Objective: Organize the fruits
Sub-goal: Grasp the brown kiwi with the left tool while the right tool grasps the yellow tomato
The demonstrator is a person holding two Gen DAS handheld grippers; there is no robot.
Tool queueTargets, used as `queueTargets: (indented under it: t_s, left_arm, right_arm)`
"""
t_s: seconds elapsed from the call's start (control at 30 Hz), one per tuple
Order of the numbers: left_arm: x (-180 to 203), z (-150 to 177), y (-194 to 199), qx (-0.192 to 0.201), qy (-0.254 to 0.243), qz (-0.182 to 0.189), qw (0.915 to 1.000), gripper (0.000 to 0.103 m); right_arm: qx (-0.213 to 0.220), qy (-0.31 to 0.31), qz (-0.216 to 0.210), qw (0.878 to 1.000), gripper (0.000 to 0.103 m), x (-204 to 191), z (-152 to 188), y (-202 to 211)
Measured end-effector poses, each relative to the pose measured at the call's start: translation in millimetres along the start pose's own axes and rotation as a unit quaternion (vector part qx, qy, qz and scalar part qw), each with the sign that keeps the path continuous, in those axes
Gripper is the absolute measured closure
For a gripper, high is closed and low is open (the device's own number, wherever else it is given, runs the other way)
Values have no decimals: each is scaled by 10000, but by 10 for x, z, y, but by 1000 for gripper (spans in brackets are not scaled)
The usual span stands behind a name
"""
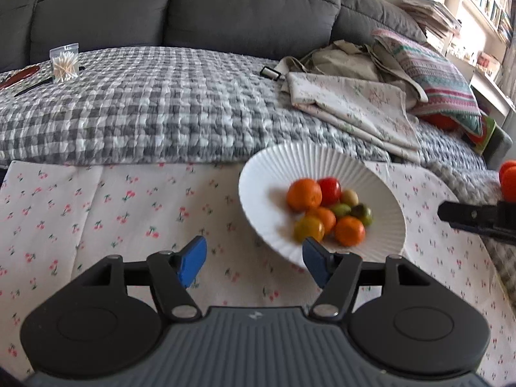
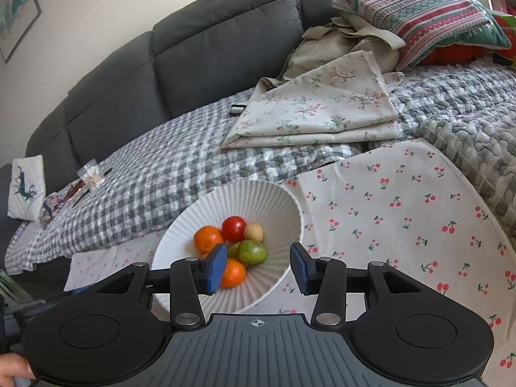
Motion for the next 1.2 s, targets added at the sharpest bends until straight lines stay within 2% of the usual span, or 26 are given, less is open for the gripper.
queueTargets:
  t_s: [0.3, 0.47, 0.6, 0.77, 1.0, 1.13, 1.2]
  left_arm:
    - [140, 140, 194, -201, -123, 144, 9996, 35]
    - [189, 243, 254, -359, 109, 289, 9989, 34]
    - [231, 265, 258, -330, -144, 245, 9991, 34]
    - [213, 322, 175, -446, -11, 276, 9986, 35]
    - [336, 506, 73, -605, -394, 305, 9969, 37]
    - [381, 583, 25, -649, -524, 282, 9961, 49]
    - [390, 626, -16, -702, -560, 283, 9956, 60]
  right_arm:
    - [-165, 496, -289, 9982, 53, -266, 168, 229]
    - [-279, 986, -367, 9941, 49, -419, 296, 381]
    - [-393, 1088, -444, 9923, 45, -472, 370, 456]
    - [-674, 1157, -442, 9900, 43, -452, 496, 413]
    - [-976, 1339, -384, 9854, 43, -459, 689, 307]
    - [-998, 1344, -391, 9851, 43, -457, 707, 303]
    - [-1028, 1359, -383, 9846, 43, -457, 722, 288]
Point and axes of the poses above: each gripper's, at about its wrist camera, not at the fingertips, and y roughly against the way its jaws point, x to its right, z to its underside, the point moved 8 cm from there along -y, roughly the way its jaws point, and after that the axes turned 11 degrees about x, right-handed, at the moved point
